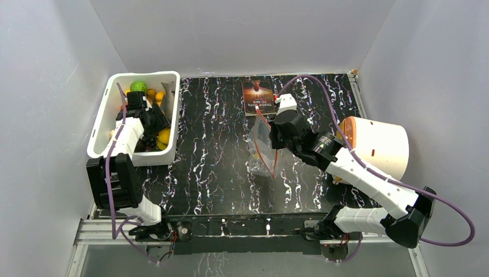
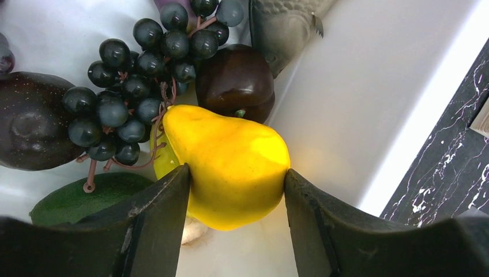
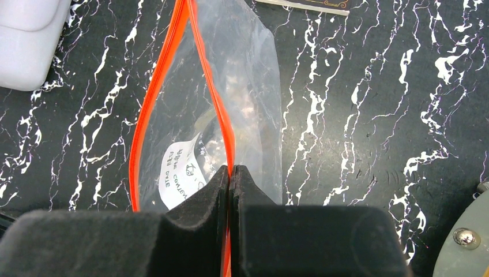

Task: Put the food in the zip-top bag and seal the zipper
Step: Pick up the fake fruit from the bin.

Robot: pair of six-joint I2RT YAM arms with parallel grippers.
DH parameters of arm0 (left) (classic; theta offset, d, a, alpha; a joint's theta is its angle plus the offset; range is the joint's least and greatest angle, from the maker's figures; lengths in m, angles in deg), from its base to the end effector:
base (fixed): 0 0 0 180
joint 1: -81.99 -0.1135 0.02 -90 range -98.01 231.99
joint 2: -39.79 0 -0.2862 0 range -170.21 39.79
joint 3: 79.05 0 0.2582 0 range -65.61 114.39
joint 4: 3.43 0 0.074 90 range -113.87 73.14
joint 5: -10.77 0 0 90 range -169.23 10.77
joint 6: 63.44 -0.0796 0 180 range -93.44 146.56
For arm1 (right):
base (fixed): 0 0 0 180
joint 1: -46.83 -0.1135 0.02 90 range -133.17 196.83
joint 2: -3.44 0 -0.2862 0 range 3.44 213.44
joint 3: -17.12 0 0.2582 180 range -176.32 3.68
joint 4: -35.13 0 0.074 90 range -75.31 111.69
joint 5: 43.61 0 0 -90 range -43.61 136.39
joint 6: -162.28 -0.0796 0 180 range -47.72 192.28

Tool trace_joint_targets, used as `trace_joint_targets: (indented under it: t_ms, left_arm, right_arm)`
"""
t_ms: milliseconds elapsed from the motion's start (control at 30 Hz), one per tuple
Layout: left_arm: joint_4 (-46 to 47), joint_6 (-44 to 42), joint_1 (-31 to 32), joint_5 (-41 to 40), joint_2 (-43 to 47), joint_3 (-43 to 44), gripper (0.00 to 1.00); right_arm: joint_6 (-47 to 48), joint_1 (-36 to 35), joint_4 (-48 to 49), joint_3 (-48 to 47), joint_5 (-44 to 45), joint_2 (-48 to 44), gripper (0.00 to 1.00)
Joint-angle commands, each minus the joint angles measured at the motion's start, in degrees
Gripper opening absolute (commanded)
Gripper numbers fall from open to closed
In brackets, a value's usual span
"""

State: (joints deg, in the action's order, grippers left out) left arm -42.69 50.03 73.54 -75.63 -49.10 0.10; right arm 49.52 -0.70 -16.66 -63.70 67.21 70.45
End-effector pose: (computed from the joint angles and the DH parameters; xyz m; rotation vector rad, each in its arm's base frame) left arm 0.3663 0.0494 0.2402 -0.6415 2.3471 -0.1947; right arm 0.2072 0.1844 0.3473 -0.2779 2.1805 0.2861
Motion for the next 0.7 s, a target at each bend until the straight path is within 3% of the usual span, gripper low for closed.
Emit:
trace_joint_targets:
  t_ms: [0, 300, 667]
  left_arm:
    - [-3.72, -0.52, 0.26, -3.19, 4.02, 0.41, 0.33]
    - [-6.77, 0.00, 0.27, -6.67, 14.20, 3.20, 0.26]
    - [-10.85, -1.89, 0.31, 6.53, 19.96, 8.47, 0.24]
  right_arm:
    - [-0.77, 0.16, 2.84, -1.61, -0.12, -1.67, 0.00]
    - [0.26, 0.18, 2.46, -5.23, 3.55, 0.73, 0.00]
    - [1.88, 0.16, 4.11, -9.97, 6.18, 4.56, 0.00]
